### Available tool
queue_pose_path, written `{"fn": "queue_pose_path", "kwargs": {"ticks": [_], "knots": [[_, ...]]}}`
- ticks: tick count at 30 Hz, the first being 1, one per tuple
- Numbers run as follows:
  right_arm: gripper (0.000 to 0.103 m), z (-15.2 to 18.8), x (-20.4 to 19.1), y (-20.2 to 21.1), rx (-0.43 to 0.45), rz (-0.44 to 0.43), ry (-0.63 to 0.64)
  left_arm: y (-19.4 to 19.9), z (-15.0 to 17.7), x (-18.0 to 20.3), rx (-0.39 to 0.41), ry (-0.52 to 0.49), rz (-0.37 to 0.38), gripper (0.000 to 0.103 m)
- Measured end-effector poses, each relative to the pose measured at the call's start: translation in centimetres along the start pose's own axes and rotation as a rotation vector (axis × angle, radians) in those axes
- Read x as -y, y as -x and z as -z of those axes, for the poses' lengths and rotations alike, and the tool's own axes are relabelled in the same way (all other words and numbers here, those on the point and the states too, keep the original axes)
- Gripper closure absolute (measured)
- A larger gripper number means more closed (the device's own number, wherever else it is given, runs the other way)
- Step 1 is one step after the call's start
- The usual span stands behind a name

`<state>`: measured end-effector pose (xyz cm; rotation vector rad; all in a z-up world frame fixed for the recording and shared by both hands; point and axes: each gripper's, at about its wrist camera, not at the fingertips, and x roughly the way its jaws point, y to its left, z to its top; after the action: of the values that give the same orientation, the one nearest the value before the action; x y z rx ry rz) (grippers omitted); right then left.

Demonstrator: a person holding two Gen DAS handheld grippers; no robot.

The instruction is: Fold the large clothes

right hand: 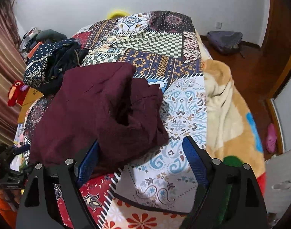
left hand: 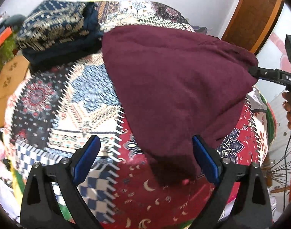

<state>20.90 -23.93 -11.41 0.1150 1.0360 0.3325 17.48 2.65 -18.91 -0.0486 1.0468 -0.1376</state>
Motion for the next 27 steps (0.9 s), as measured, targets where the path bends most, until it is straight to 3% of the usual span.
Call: {"fn": "queue_pose_path", "kwargs": {"ticks": [6, 13, 17, 20, 22, 27], "knots": [[0.020, -1.3, 0.3, 1.3, 0.004, -0.056, -0.046, 2.8, -2.0, -2.0, 0.079, 0.055, -0.054, 0.007], [0.020, -3.2, 0.5, -1.1, -0.056, -0.179, -0.119, 1.8, -5.8, -6.0, 0.124, 0.240, -0.046, 0.007], [0.019, -3.0, 2.0, -4.8, -0.153, -0.173, -0.177, -0.9, -6.8, -7.0, 0.063, 0.357, 0.082, 0.007], [0.008, -2.4, 3.8, -6.4, -0.199, -0.281, -0.272, -3.7, -7.1, -6.7, -0.021, 0.382, 0.163, 0.007], [0.005, -2.2, 4.5, -7.3, -0.224, -0.324, -0.290, -5.3, -7.1, -6.4, -0.063, 0.392, 0.195, 0.006], [0.004, -2.5, 4.6, -8.4, -0.248, -0.389, -0.289, -7.3, -7.4, -6.4, -0.078, 0.438, 0.244, 0.003]]}}
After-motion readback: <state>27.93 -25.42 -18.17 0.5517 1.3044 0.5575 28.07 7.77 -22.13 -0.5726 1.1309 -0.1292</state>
